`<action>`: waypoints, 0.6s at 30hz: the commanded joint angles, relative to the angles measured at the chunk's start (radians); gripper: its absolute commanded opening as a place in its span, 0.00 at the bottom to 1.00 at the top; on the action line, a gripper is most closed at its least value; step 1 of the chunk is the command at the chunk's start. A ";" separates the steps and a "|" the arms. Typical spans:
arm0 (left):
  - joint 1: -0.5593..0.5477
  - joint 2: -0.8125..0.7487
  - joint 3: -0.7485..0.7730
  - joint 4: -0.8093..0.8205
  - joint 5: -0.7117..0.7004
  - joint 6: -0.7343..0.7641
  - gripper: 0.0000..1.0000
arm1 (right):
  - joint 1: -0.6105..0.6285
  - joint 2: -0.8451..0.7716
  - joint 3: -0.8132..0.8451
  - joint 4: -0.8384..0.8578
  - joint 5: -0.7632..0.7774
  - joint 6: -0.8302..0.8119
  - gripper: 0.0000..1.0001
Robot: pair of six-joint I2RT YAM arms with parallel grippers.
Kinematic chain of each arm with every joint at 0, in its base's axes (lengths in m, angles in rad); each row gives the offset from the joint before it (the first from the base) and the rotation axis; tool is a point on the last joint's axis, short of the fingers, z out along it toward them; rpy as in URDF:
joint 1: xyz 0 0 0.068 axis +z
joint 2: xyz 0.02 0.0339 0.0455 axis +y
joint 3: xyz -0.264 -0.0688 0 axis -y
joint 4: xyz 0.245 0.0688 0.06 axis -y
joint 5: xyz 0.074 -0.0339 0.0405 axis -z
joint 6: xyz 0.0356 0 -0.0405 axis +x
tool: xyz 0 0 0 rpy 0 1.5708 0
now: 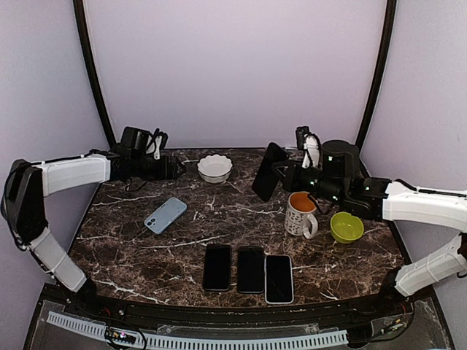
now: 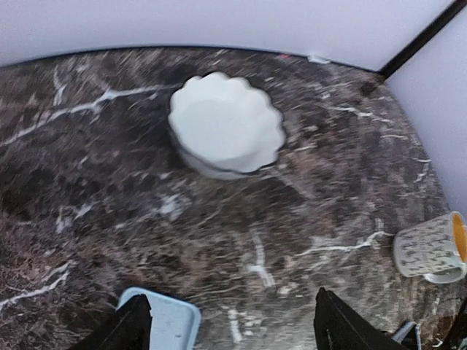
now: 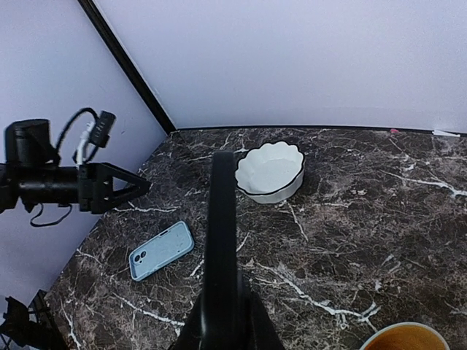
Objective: Put the phone into the phone case
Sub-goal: Pass from the left arm to the right, then adjust the phone case at the center of the board.
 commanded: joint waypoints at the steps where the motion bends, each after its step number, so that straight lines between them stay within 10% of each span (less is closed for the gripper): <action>1: 0.124 0.156 0.045 -0.178 0.066 -0.033 0.74 | 0.001 -0.044 0.009 0.052 -0.041 -0.017 0.00; 14: 0.149 0.363 0.154 -0.383 -0.024 0.199 0.70 | 0.001 -0.083 0.006 0.015 -0.095 -0.007 0.00; 18: 0.147 0.365 0.130 -0.406 -0.015 0.231 0.49 | 0.000 -0.092 0.000 0.018 -0.093 -0.002 0.00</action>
